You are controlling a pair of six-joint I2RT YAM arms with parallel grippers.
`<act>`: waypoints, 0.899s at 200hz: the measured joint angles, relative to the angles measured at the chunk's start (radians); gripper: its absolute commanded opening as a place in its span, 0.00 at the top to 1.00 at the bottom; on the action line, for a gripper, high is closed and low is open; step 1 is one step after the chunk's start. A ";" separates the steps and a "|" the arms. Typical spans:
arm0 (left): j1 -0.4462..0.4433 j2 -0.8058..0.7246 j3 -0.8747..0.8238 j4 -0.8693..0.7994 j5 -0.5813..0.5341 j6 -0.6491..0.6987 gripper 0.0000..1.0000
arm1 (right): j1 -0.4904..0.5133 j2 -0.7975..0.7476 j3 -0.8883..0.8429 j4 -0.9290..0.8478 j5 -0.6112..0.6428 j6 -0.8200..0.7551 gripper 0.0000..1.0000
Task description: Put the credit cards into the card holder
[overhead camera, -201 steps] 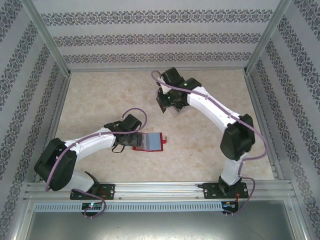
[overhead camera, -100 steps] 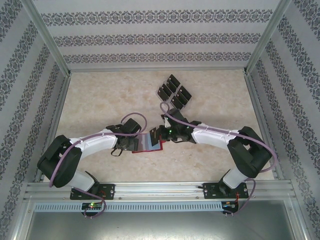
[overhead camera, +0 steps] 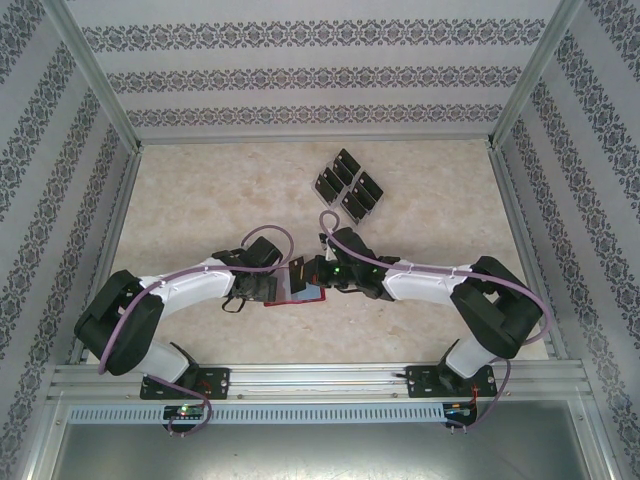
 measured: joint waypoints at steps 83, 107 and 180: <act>0.000 -0.001 0.000 0.000 0.000 0.000 0.20 | 0.000 0.063 -0.022 0.072 0.008 -0.010 1.00; 0.000 -0.001 0.000 0.000 0.000 0.000 0.20 | -0.001 0.070 -0.047 0.084 0.011 -0.010 1.00; 0.000 -0.001 0.000 0.000 0.000 0.000 0.20 | -0.003 0.117 -0.061 0.169 -0.027 -0.006 1.00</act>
